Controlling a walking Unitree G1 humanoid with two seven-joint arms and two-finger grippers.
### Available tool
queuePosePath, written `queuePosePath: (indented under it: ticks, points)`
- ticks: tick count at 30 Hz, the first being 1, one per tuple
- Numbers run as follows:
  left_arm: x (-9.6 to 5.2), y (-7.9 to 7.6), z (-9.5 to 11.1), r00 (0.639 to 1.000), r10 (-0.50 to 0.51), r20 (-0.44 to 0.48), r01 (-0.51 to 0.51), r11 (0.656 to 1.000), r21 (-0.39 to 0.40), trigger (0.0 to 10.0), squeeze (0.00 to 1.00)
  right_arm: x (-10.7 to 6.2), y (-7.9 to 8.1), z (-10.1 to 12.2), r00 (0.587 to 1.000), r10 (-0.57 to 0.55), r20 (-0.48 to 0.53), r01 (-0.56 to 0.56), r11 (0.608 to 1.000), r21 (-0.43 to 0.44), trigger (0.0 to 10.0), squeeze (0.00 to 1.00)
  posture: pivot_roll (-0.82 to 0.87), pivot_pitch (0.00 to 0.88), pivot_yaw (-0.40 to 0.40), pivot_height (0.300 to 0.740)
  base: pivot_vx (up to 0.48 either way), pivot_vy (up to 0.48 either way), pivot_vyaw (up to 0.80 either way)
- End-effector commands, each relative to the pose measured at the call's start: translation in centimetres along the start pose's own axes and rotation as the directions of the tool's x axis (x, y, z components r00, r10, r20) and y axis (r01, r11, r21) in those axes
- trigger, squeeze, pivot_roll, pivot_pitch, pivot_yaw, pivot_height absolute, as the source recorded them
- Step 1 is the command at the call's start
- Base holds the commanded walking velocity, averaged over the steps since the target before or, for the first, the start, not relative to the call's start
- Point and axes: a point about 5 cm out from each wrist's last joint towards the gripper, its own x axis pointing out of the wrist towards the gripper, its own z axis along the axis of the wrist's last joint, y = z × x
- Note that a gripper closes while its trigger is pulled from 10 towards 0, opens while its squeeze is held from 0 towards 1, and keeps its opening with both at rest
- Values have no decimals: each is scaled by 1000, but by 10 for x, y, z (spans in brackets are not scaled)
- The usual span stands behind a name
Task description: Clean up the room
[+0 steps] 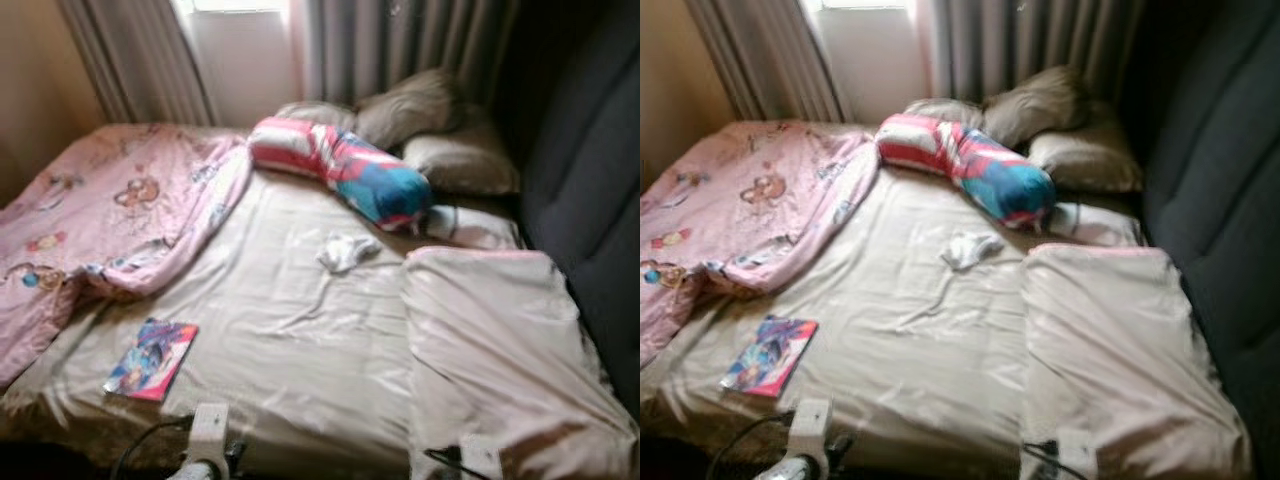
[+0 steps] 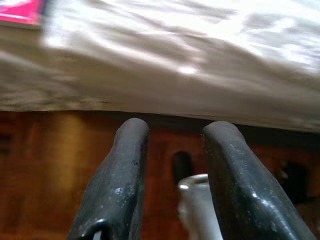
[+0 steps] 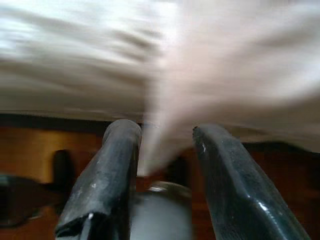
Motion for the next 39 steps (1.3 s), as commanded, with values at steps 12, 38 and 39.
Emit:
queuePosePath:
  ticks: [12,38,39]
  points:
    - [0,-2,-1,1000,0,-6,0,1000,-8,10000,0,-2,-7,-4,1000,-21,-14,21,1000,-3,10000,0,-54,0,32,740,0,437,0]
    - [-1,-1,-4,1000,-1,-13,1,1000,-8,10000,0,-2,-9,-6,999,-29,-15,29,1000,-1,10000,0,-60,9,29,740,0,448,0]
    - [-1,-1,-4,1000,-1,-13,1,1000,-8,10000,0,-2,-9,-6,999,-29,-15,29,1000,-2,10000,0,-60,9,29,740,0,458,0]
